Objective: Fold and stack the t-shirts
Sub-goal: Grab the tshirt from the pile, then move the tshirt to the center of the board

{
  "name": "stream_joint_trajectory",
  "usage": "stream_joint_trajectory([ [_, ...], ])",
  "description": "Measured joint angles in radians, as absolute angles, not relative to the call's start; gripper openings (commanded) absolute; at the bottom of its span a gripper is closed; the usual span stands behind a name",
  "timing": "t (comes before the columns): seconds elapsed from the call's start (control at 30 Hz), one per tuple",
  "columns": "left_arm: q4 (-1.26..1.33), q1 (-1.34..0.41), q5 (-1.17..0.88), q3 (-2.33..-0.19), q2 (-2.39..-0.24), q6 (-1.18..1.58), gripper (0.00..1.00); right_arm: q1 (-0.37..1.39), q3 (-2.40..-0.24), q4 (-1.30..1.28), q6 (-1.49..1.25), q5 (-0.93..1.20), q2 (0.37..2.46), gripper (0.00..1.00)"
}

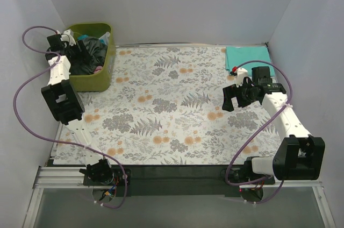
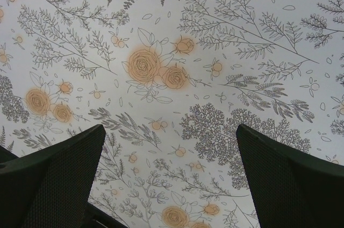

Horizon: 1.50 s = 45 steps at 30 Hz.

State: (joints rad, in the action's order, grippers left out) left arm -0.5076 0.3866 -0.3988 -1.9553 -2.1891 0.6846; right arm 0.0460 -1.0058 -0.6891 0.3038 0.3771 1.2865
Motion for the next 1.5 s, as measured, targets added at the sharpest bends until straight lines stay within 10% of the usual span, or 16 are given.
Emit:
stream_joint_trajectory([
  [0.17, -0.516, 0.387, -0.409, -1.986, -2.198, 0.665, 0.00, 0.046, -1.006, -0.689, 0.309, 0.377, 1.297, 0.98],
  [1.0, -0.188, 0.351, -0.667, -2.321, -1.893, 0.933, 0.00, 0.046, -1.006, -0.690, 0.313, 0.386, 1.282, 0.98],
  [1.43, -0.150, -0.070, -0.886, -1.775, -1.589, 1.043, 0.00, 0.014, -1.075, -0.701, 0.314, 0.413, 1.282, 0.98],
  [1.5, -0.150, -0.132, -0.938, -1.623, -1.525, 1.048, 0.14, 0.013, -1.087, -0.701, 0.315, 0.415, 1.283, 0.98],
])
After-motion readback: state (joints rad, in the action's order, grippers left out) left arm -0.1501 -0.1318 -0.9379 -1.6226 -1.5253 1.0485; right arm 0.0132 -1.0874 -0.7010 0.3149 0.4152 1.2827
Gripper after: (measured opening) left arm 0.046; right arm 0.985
